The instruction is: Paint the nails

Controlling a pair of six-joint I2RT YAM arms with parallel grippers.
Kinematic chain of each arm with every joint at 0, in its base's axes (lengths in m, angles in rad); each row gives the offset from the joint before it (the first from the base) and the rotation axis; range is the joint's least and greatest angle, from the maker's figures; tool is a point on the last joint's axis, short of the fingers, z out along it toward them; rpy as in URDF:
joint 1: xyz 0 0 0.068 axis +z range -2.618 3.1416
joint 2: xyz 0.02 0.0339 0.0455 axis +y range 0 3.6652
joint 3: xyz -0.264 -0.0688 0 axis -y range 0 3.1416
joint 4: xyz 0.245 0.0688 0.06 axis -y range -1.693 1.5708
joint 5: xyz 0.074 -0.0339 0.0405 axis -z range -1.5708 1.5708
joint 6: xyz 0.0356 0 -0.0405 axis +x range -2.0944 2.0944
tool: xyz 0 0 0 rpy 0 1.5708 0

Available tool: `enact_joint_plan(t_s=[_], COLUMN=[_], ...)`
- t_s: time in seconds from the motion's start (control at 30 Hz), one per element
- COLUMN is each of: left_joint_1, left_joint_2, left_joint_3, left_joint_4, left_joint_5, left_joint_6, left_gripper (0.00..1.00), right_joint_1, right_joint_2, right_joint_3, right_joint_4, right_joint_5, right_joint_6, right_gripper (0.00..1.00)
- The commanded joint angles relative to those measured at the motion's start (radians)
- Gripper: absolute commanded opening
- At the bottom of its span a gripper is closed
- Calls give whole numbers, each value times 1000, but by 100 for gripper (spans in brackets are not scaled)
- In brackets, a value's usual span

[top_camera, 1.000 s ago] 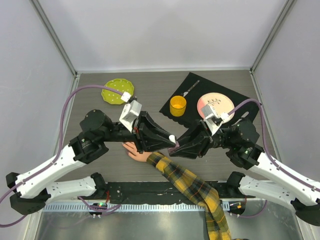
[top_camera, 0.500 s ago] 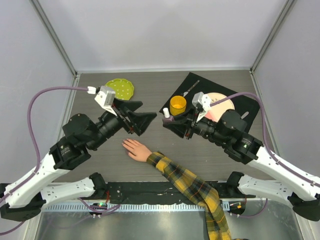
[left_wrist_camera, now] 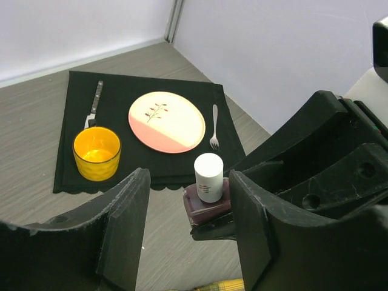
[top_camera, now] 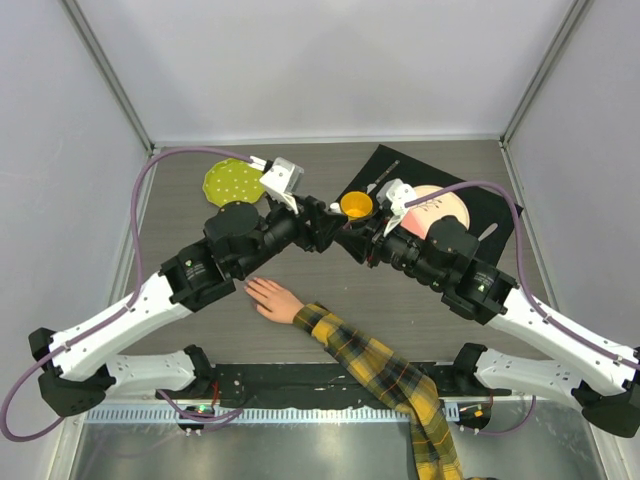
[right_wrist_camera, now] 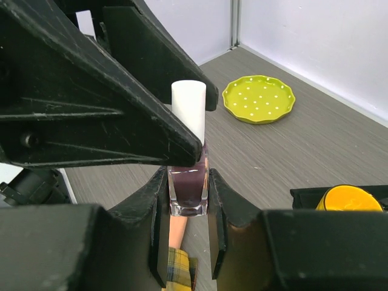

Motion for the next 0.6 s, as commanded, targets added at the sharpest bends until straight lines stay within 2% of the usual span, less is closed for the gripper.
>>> enact_joint_plan(t_s=[0.0, 0.13, 0.17, 0.23, 0.27, 0.3, 0.33, 0.37, 0.4, 0.5, 0.53, 0.57], left_joint_1=[2, 1, 1, 1, 2, 2, 2, 2, 2, 4, 4, 5], left_joint_2=[-17, -11, -9, -6, -3, -3, -5, -3, -6, -43, -75, -91], left_joint_3=[27, 24, 22, 24, 24, 21, 22, 22, 15, -61, -88, -114], left_joint_4=[68, 83, 83, 83, 83, 83, 85, 85, 88, 170, 240, 273], left_joint_5=[-1, 11, 17, 56, 76, 100, 170, 203, 268, 535, 603, 711], left_joint_6=[17, 6, 6, 6, 6, 6, 8, 11, 14, 32, 45, 46], left_gripper=[56, 49, 40, 33, 25, 20, 16, 3, 0, 0, 0, 0], right_joint_1=[5, 5, 5, 5, 5, 4, 5, 5, 5, 5, 4, 4], right_joint_2=[-21, -24, -26, -39, -46, -52, -67, -75, -82, -118, -125, -134], right_joint_3=[22, 20, 17, 14, 11, 10, 6, -3, -6, -18, -21, -35], right_joint_4=[58, 59, 61, 73, 78, 84, 97, 105, 113, 143, 174, 206], right_joint_5=[25, 11, 0, -18, -29, -59, -75, -93, -136, -286, -513, -620], right_joint_6=[-19, -15, -12, -9, -1, 1, 7, 13, 25, 40, 47, 71], right_gripper=[1, 1, 1, 1, 1, 1, 1, 1, 1, 1, 1, 1])
